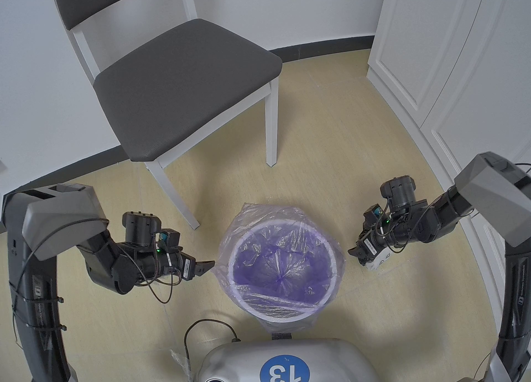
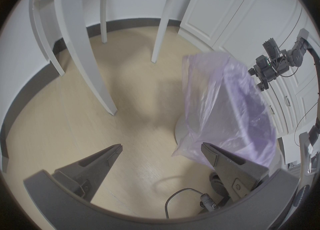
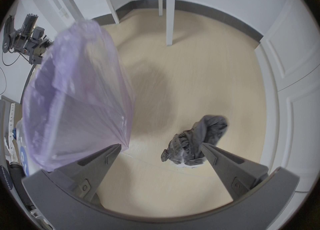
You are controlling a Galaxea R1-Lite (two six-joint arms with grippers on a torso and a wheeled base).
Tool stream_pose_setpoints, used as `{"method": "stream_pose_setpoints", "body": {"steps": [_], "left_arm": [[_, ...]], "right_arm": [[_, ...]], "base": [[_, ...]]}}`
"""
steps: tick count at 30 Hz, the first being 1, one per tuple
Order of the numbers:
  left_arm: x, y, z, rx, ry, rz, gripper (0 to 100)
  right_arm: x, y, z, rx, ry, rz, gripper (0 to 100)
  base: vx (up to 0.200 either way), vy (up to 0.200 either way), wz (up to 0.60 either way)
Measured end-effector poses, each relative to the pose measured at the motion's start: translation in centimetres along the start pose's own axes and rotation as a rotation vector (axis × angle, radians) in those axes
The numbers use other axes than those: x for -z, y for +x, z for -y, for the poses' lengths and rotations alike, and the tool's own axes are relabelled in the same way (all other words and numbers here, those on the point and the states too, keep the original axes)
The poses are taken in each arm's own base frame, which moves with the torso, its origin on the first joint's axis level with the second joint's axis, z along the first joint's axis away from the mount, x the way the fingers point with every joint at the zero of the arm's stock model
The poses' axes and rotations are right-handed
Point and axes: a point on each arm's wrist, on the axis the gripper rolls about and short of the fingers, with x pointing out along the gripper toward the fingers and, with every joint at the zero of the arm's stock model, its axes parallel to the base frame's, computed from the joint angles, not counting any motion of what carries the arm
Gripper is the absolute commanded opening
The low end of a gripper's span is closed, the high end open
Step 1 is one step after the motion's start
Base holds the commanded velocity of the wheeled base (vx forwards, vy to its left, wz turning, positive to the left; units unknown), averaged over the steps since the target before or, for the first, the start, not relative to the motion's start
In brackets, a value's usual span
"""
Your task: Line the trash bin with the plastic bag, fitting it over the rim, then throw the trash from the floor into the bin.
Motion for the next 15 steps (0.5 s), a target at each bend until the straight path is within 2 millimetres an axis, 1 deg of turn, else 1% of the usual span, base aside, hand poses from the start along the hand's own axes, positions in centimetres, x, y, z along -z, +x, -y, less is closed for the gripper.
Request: {"method": "stream_pose_setpoints", "body": {"steps": [4, 8, 10, 11, 15], "left_arm": [[-2.0, -2.1, 0.3, -0.011, 0.015, 0.068, 100], [-4.1, -2.8, 1.5, 0.012, 0.03, 0.135, 100], [-4.8, -2.7, 2.1, 0.025, 0.033, 0.157, 100], [-5.4, -2.5, 2.6, 0.04, 0.037, 0.174, 100], [-6.9, -1.3, 4.0, 0.077, 0.053, 0.208, 100]], "right_arm": [[-1.4, -2.3, 0.3, 0.026, 0.011, 0.077, 100], [-3.6, -3.4, -0.6, 0.027, 0.074, 0.182, 100], [-4.4, -3.4, -1.2, 0.021, 0.104, 0.219, 100], [-5.2, -3.2, -1.7, 0.014, 0.12, 0.249, 100], [-7.0, -2.1, -3.0, -0.008, 0.132, 0.312, 100]], "base": [[0.0, 0.0, 0.0], [0.0, 0.0, 0.0], [0.0, 0.0, 0.0], [0.0, 0.0, 0.0], [0.0, 0.0, 0.0]]}}
